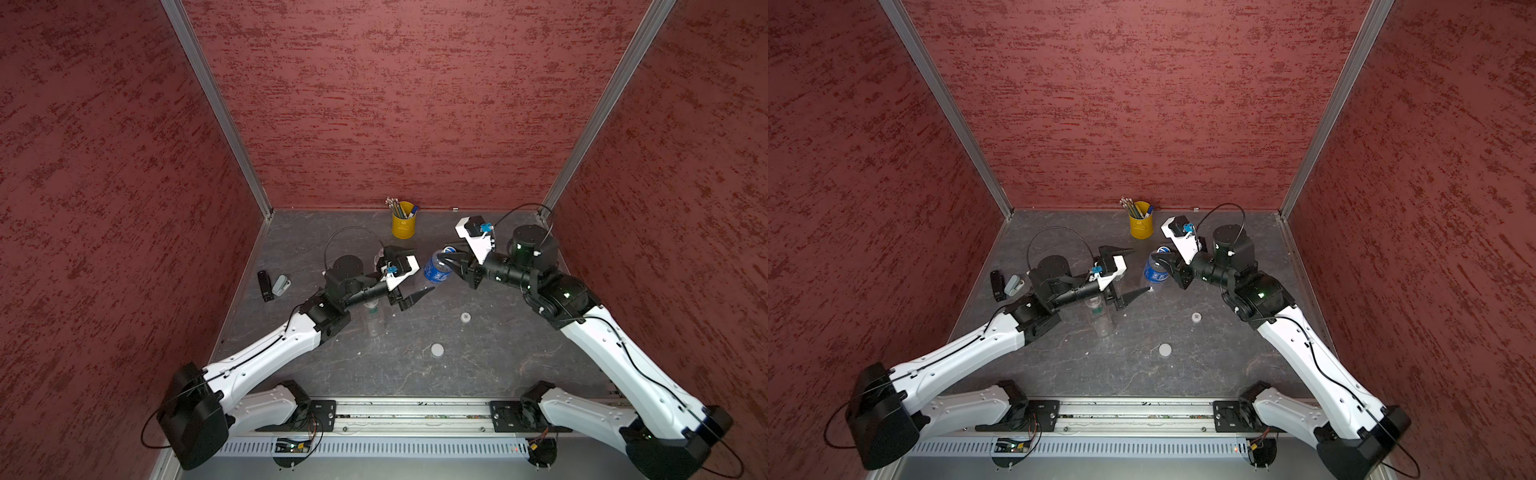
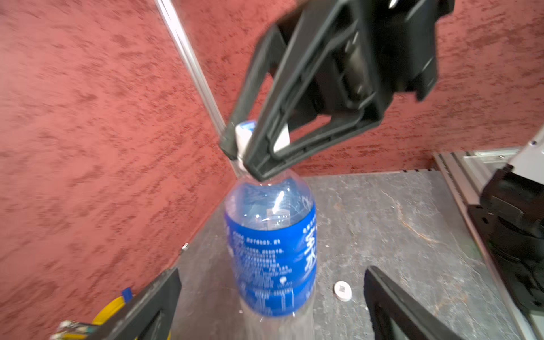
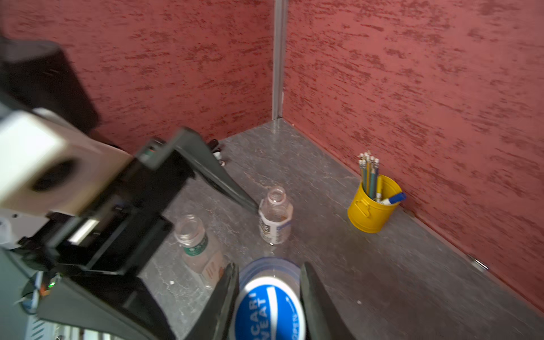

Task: Screw on the bottle caps
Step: Place the plastic bottle at the center of the board.

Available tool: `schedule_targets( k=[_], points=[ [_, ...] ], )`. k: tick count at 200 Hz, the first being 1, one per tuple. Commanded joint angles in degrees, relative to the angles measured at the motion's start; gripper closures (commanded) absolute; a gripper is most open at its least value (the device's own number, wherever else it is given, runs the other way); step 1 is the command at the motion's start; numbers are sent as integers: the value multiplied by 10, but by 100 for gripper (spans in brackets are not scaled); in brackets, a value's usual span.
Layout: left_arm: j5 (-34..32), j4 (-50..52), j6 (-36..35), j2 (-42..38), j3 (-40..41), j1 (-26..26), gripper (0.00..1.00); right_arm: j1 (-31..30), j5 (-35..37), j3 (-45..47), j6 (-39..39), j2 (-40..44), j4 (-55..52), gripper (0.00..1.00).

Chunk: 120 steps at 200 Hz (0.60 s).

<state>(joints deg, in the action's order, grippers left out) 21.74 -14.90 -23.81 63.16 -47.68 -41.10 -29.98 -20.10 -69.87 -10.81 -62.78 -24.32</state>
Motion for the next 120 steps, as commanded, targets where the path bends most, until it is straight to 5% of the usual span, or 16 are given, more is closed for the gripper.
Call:
schedule_targets(
  k=[1, 39, 78, 120],
  points=[
    [-85, 59, 41, -51, 2, 20, 0, 22, 98, 13, -1, -22, 20, 92],
    [-164, 172, 155, -123, 12, 115, 0, 52, 131, 57, 39, -85, 172, 92],
    [-102, 237, 321, -163, 44, 289, 0, 57, 140, 40, 61, -176, 223, 92],
    [-76, 247, 336, -198, 80, 345, 0, 59, 149, 18, 74, -251, 223, 89]
  ],
)
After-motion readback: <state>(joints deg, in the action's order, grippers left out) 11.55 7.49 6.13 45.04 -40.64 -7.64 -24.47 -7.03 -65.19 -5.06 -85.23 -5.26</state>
